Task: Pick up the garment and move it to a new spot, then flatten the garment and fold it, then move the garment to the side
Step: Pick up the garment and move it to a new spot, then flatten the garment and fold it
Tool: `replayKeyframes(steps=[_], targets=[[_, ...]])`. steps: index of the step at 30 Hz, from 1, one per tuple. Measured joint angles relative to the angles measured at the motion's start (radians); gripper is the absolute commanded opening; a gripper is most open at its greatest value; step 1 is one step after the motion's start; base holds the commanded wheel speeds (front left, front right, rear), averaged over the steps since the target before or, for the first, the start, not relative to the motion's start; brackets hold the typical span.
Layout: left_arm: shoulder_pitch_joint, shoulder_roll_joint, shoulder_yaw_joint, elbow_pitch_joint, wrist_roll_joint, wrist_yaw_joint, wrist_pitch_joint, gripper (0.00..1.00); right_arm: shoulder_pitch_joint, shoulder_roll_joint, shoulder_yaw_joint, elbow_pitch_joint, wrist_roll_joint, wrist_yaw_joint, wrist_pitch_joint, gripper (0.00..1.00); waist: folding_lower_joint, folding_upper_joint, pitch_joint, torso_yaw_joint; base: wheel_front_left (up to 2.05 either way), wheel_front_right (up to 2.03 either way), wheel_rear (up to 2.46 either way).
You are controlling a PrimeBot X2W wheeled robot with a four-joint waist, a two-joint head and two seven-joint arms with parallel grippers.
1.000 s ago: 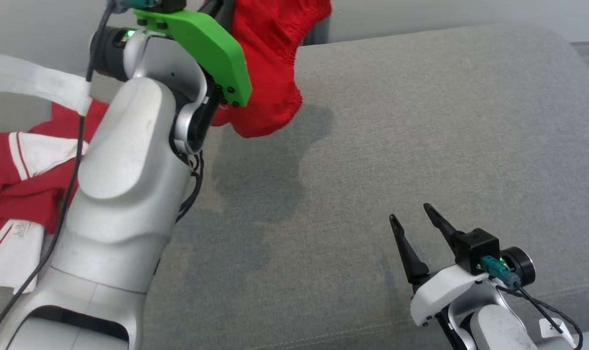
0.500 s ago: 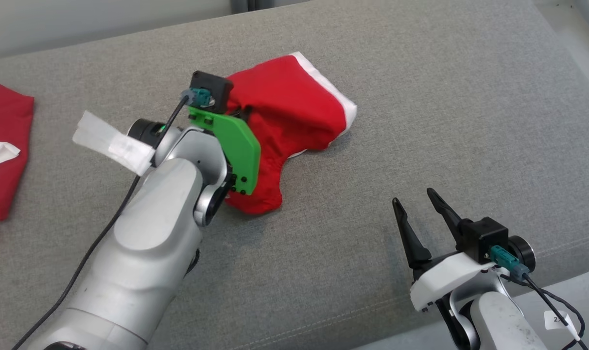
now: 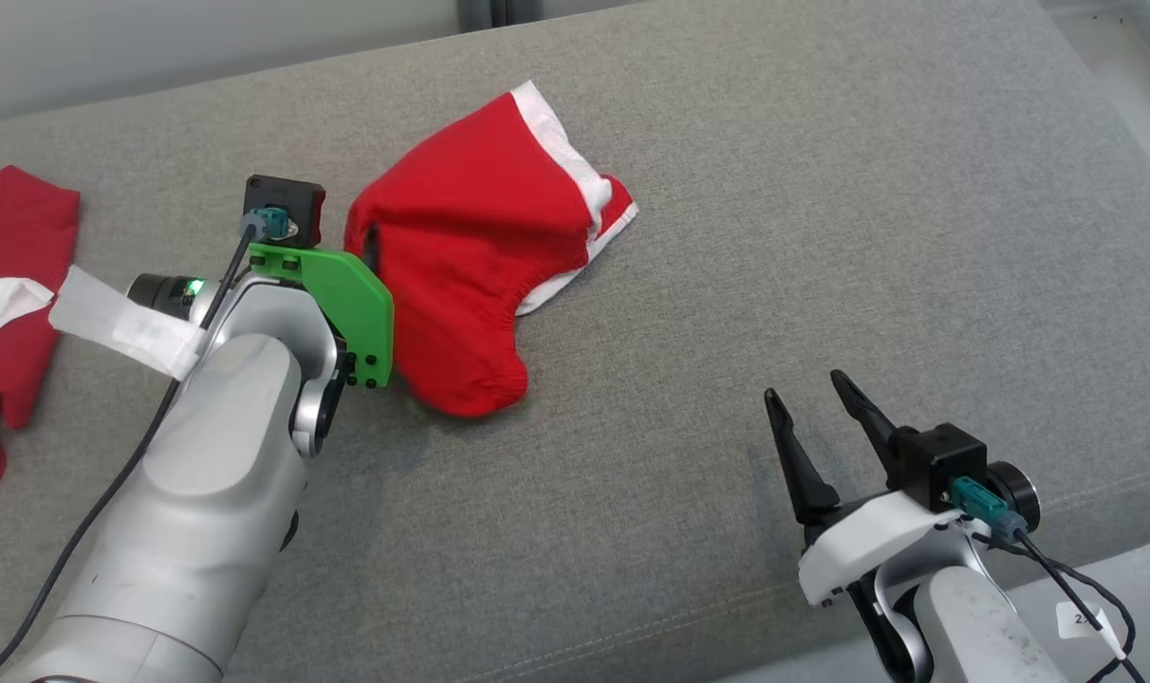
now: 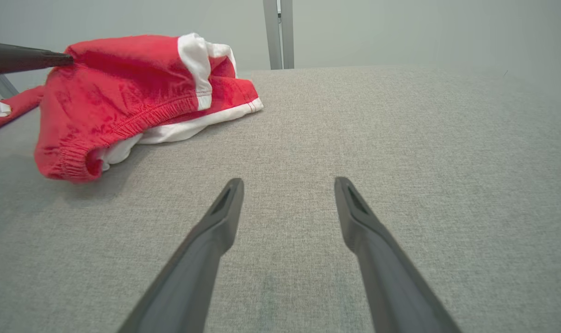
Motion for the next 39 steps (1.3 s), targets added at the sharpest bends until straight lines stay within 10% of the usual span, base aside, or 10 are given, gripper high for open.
replayKeyframes(steps=[21, 35, 36, 38, 39], targets=[[0.156, -0.073, -0.248, -0.239, 0.085, -0.110, 0.018, 1.00, 0.042, 0.000, -0.022, -0.016, -0.019, 0.000, 0.027, 1.00, 0.0001, 0.0000, -0.087, 0.033, 0.00, 0.00, 0.00], [0.189, 0.012, -0.334, -0.209, 0.172, -0.077, 0.077, 1.00, 0.040, 0.000, -0.023, -0.032, -0.016, 0.000, 0.027, 1.00, 0.0001, 0.0000, -0.034, -0.012, 0.00, 0.00, 0.00], [0.181, 0.016, -0.334, -0.201, 0.175, -0.072, 0.075, 0.96, 0.039, 0.000, -0.023, -0.032, -0.016, 0.000, 0.025, 1.00, 0.0000, 0.0000, -0.029, -0.013, 0.00, 0.00, 0.00], [0.167, 0.027, -0.335, -0.183, 0.185, -0.064, 0.075, 0.49, 0.036, 0.000, -0.024, -0.032, -0.014, 0.000, 0.025, 1.00, 0.0001, 0.0000, -0.021, -0.015, 0.00, 0.00, 0.00], [0.162, 0.033, -0.335, -0.174, 0.190, -0.061, 0.075, 0.42, 0.034, 0.000, -0.024, -0.032, -0.013, 0.000, 0.024, 1.00, 0.0000, 0.0000, -0.018, -0.015, 0.00, 0.00, 0.00]])
